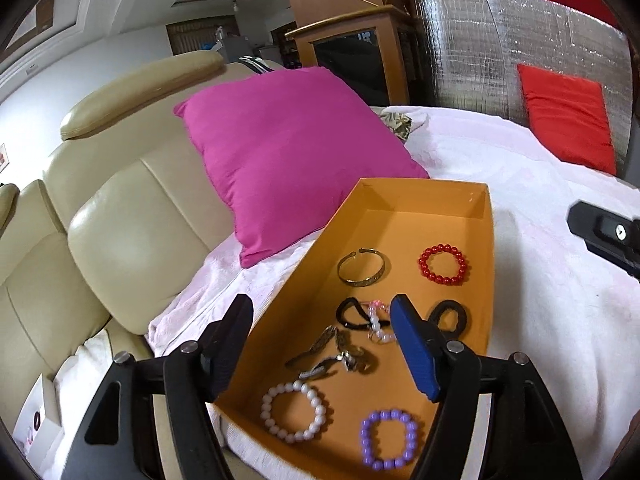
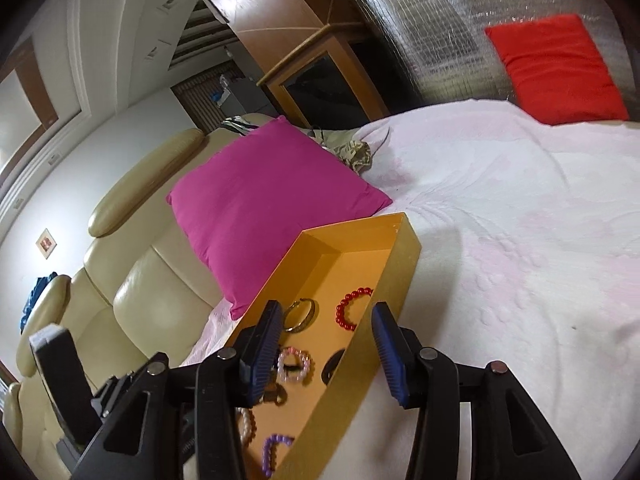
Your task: Organize jewelry
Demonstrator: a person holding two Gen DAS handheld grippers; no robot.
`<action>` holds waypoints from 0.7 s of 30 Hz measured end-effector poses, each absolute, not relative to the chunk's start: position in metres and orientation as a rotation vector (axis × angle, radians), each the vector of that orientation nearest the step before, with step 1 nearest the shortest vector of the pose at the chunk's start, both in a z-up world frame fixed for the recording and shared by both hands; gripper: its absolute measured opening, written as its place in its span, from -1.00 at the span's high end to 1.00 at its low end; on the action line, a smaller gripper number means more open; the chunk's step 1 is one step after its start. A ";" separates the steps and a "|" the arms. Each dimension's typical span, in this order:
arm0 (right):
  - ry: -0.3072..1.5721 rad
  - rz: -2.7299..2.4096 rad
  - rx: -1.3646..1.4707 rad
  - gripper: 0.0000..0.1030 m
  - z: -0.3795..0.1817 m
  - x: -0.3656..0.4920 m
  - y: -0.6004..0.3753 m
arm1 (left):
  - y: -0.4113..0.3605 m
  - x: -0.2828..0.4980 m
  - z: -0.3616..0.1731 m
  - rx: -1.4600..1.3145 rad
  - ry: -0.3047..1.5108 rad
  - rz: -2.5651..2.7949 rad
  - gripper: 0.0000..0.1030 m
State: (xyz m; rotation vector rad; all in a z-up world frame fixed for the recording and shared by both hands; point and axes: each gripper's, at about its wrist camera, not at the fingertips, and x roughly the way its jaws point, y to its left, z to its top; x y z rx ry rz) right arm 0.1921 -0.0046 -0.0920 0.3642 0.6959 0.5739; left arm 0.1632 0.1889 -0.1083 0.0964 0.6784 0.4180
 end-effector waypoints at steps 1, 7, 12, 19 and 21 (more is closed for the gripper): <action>0.689 0.561 0.345 0.03 -0.088 0.184 -0.006 | 0.189 0.158 -0.105 0.097 0.673 0.415 -0.40; 0.647 0.522 0.224 0.03 -0.060 0.128 -0.010 | 0.195 0.123 -0.064 0.061 0.616 0.419 -0.40; 0.632 0.502 0.120 0.00 -0.036 0.079 -0.009 | 0.197 0.089 -0.026 0.035 0.540 0.425 -0.61; 0.669 0.484 0.041 -0.04 -0.016 0.029 0.002 | 0.201 0.044 0.014 -0.023 0.471 0.414 -0.64; 0.675 0.486 0.037 -0.04 -0.012 0.017 0.004 | 0.201 0.035 0.020 -0.038 0.458 0.413 -0.64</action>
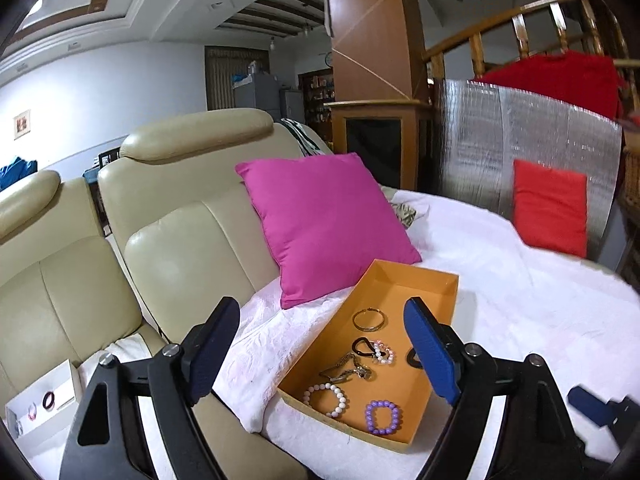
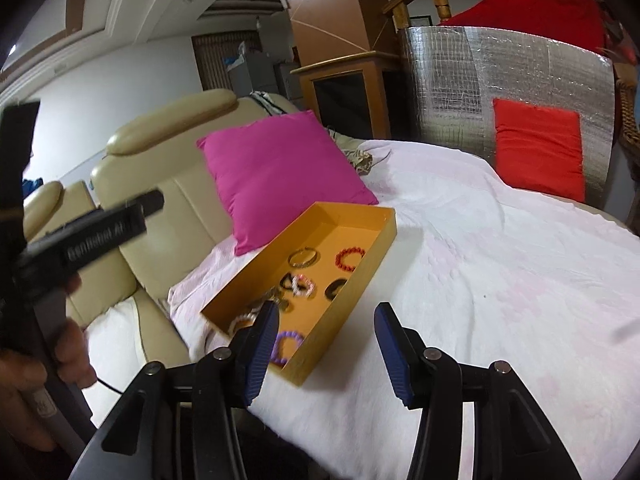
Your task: Organize jewelry
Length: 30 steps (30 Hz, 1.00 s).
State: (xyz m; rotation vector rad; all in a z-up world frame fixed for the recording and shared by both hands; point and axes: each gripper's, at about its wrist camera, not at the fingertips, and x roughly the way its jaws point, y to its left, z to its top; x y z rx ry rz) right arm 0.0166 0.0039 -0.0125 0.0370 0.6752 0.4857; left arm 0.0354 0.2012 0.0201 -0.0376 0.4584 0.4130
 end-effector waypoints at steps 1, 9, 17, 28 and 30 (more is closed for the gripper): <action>0.677 0.482 0.036 -0.05 -0.010 0.011 0.005 | 0.201 0.031 0.023 -0.041 0.455 0.411 -0.65; 0.675 0.466 0.039 -0.07 -0.002 -0.005 0.012 | 0.208 0.013 0.027 -0.033 0.463 0.422 -0.65; 0.695 0.450 0.039 -0.08 -0.003 -0.005 0.019 | 0.223 0.010 0.019 -0.035 0.484 0.445 -0.65; 0.693 0.450 0.016 -0.09 -0.002 -0.007 0.031 | 0.235 0.010 0.014 -0.039 0.493 0.458 -0.65; 0.693 0.448 0.016 -0.09 -0.002 -0.007 0.031 | 0.237 0.010 0.014 -0.041 0.491 0.457 -0.65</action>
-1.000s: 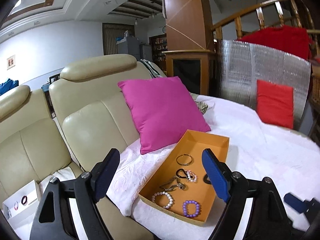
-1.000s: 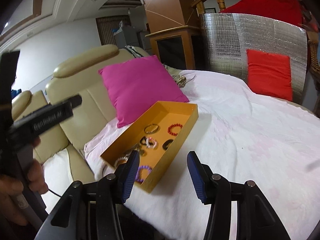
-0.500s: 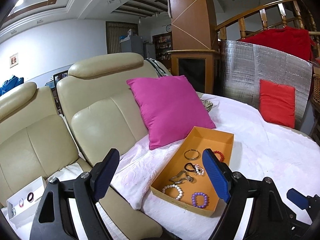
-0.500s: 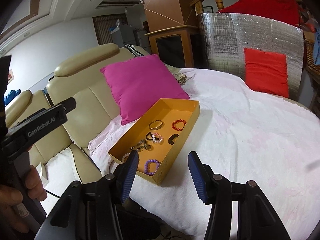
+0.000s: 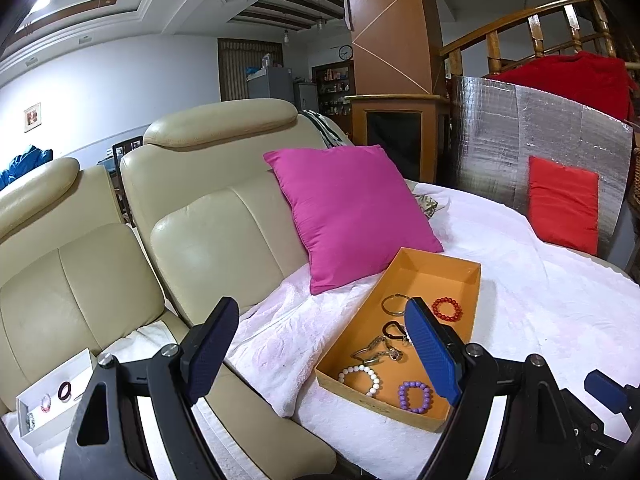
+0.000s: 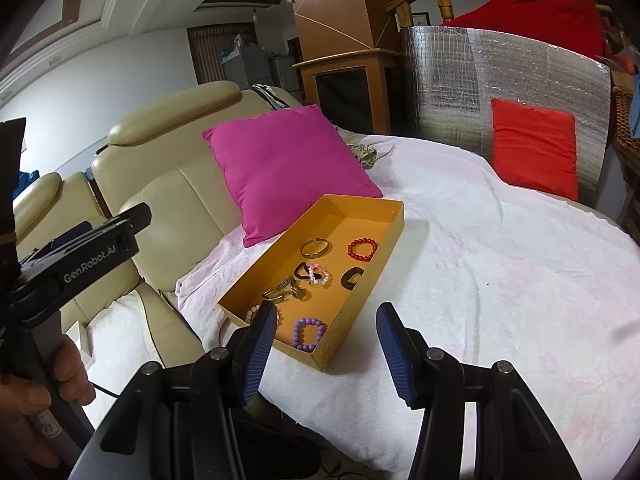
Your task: Organize jewelry
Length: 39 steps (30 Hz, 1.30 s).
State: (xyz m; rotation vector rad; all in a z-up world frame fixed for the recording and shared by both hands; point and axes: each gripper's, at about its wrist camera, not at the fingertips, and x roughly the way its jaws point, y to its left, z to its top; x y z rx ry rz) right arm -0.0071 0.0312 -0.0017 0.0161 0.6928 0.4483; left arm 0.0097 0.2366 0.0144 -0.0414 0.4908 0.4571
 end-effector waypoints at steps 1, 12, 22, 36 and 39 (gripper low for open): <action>0.693 0.448 0.015 -0.09 -0.001 -0.007 0.032 | 0.237 0.009 0.014 -0.043 0.490 0.458 -0.65; 0.680 0.441 0.005 -0.09 0.005 -0.008 0.041 | 0.246 0.004 0.016 -0.061 0.477 0.457 -0.65; 0.675 0.438 -0.007 -0.09 0.010 -0.010 0.048 | 0.251 -0.004 0.018 -0.075 0.458 0.470 -0.65; 0.678 0.411 -0.014 -0.09 0.011 -0.006 0.049 | 0.253 0.000 0.014 -0.081 0.461 0.468 -0.65; 0.681 0.404 -0.014 -0.09 0.011 -0.003 0.050 | 0.254 0.002 0.011 -0.080 0.466 0.466 -0.65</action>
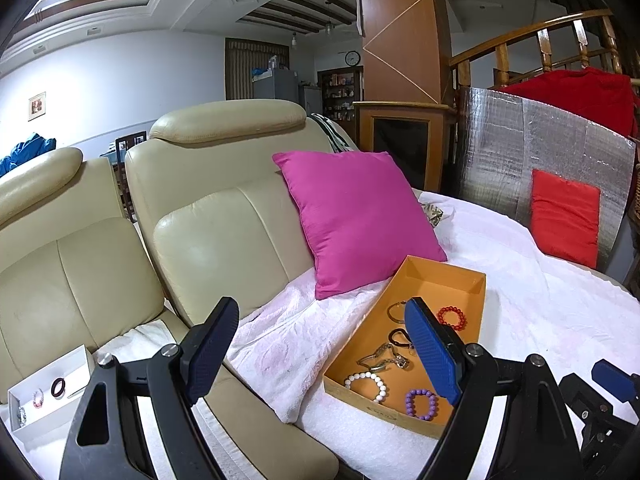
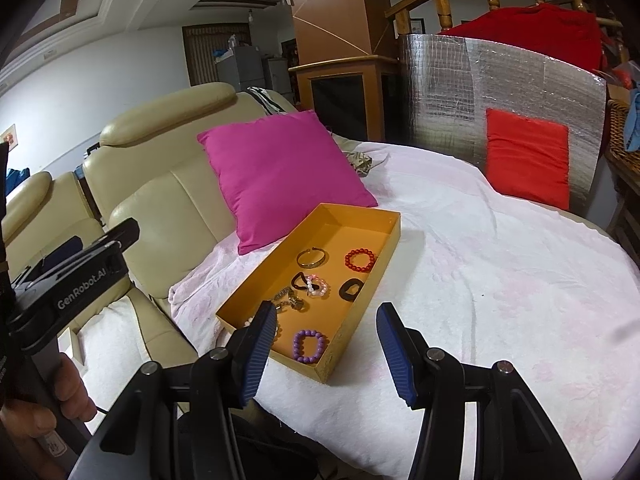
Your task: Organize jewelry
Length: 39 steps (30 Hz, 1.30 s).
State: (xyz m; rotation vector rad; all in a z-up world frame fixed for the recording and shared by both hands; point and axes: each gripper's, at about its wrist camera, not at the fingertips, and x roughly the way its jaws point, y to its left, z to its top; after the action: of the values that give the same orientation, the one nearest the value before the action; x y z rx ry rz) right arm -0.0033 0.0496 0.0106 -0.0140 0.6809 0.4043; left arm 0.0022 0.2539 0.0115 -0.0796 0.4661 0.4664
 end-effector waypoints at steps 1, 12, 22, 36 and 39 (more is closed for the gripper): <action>0.682 0.403 -0.014 -0.09 0.010 -0.002 0.050 | 0.255 0.003 0.011 -0.081 0.467 0.466 -0.65; 0.683 0.401 -0.038 -0.09 0.010 0.005 0.060 | 0.266 0.008 0.004 -0.099 0.474 0.482 -0.66; 0.693 0.407 -0.049 -0.09 0.006 0.012 0.068 | 0.274 0.014 -0.003 -0.099 0.488 0.492 -0.66; 0.711 0.414 -0.011 -0.09 -0.006 0.032 0.055 | 0.257 0.031 -0.009 -0.050 0.515 0.508 -0.66; 0.714 0.405 0.018 -0.09 -0.008 0.038 0.039 | 0.246 0.037 -0.009 -0.028 0.515 0.501 -0.66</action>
State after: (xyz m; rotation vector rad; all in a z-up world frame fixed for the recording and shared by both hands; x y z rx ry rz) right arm 0.0378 0.0394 -0.0081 0.0177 0.7137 0.4051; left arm 0.0365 0.2463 -0.0086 -0.0284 0.5154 0.5013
